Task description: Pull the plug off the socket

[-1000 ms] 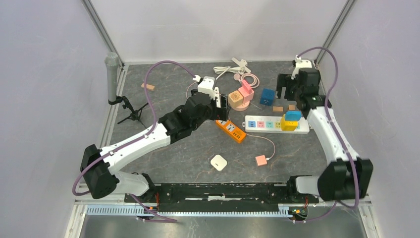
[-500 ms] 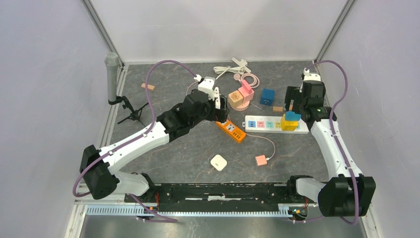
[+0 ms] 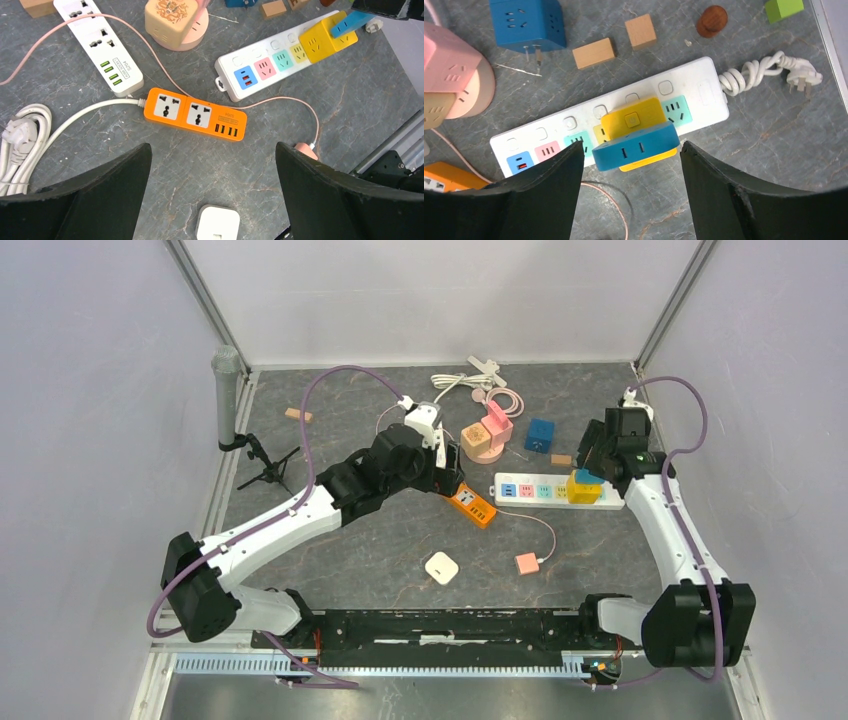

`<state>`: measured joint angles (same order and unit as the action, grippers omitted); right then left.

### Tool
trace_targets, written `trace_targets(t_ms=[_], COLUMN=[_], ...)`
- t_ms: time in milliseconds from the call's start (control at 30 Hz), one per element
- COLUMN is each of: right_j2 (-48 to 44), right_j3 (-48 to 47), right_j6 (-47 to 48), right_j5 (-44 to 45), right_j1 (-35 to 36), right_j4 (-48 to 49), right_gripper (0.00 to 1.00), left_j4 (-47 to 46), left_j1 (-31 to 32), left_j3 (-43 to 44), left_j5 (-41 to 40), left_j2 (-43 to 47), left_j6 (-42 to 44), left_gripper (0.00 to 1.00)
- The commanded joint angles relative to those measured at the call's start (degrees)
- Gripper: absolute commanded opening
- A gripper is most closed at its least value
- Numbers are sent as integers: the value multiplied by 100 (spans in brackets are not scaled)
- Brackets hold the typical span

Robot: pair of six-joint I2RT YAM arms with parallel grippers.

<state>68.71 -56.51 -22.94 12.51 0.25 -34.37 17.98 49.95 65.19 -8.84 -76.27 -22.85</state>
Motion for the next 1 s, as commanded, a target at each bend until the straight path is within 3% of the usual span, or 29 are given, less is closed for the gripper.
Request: trace_targets(t_ms=[0, 167, 300, 367, 633, 867, 967], right_j2=[153, 313, 344, 261, -54, -286, -320], right_j3=[-209, -276, -228, -122, 163, 412, 477], right_j6=[-549, -1352, -1922, -2188, -2599, -2568, -2507], right_j5=[527, 756, 814, 767, 552, 329, 357], right_j1=[10, 10, 9, 10, 10, 10, 10], right_j4=[-304, -451, -570, -571, -409, -340, -371], right_gripper=[77, 79, 73, 66, 21, 0, 0], left_j4=[91, 83, 24, -49, -335, -1053, -1402], left_j1=[-25, -21, -21, -21, -21, -12, 13], left_j3=[222, 240, 231, 276, 903, 1454, 1817], left_j5=[220, 314, 428, 522, 1075, 2084, 2555], left_j2=[40, -35, -95, -171, -841, -1883, -2564], left_j6=[18, -82, -177, -212, -389, -776, -1045], left_gripper=[100, 100, 100, 100, 100, 100, 98])
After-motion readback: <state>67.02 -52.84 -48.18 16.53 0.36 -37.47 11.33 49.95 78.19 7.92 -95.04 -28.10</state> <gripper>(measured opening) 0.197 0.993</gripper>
